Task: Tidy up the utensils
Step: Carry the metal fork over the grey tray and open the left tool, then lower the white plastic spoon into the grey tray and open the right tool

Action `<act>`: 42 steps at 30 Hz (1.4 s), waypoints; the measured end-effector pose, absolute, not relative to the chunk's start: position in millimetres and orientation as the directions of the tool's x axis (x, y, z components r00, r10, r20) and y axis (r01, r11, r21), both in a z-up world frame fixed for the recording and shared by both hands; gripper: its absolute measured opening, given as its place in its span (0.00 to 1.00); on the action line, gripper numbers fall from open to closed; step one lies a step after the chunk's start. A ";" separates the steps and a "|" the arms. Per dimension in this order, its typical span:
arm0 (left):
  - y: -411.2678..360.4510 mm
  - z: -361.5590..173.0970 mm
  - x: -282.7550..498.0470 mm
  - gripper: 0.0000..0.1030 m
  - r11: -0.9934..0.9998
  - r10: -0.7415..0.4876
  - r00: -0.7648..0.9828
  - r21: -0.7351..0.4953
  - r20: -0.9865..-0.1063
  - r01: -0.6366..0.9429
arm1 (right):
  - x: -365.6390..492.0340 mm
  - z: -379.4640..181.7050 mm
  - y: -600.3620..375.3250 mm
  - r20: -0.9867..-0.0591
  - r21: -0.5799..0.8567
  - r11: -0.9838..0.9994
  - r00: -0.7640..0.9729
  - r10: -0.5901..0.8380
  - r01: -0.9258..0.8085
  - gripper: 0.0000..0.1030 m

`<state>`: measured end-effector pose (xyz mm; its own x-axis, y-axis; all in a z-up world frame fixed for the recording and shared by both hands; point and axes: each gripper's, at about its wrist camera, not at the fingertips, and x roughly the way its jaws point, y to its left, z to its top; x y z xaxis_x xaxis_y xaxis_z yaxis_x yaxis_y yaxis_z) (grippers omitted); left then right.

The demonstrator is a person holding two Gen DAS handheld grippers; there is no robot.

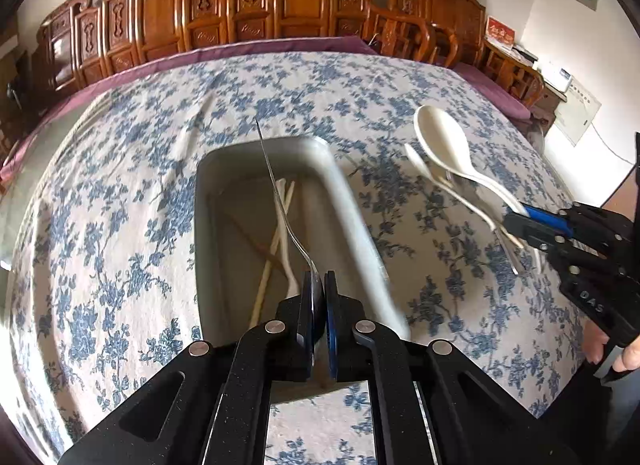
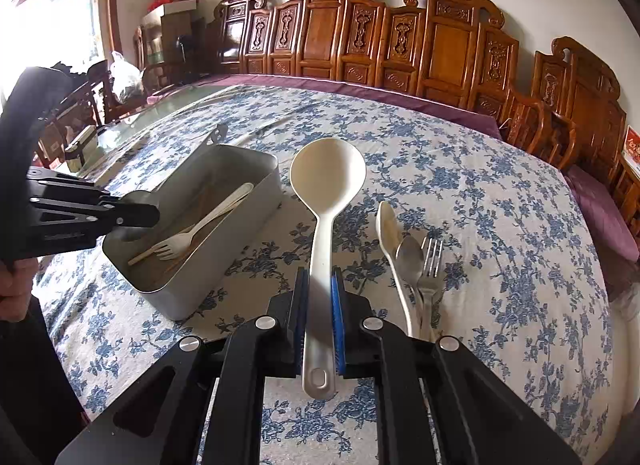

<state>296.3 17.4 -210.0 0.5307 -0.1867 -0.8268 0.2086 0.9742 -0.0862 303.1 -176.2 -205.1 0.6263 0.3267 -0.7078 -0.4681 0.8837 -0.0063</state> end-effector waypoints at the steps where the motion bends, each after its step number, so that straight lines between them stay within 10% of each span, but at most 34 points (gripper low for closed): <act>1: 19.6 -213.5 297.6 0.04 0.975 -0.185 0.526 -0.089 -0.830 0.203 | 302.9 -205.7 -175.7 -0.709 -0.006 0.883 0.625 0.327 -0.469 0.12; 42: 60.5 -207.0 292.8 0.16 0.992 -0.126 0.622 -0.088 -0.773 0.091 | 289.4 -198.9 -126.8 -0.692 0.064 0.845 0.586 0.421 -0.532 0.12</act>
<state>292.8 60.5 -207.0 0.6217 -0.1257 -0.7731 0.0906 0.9920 -0.0885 289.4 -126.8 -198.9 0.5861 0.4211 -0.6922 -0.5315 0.8446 0.0639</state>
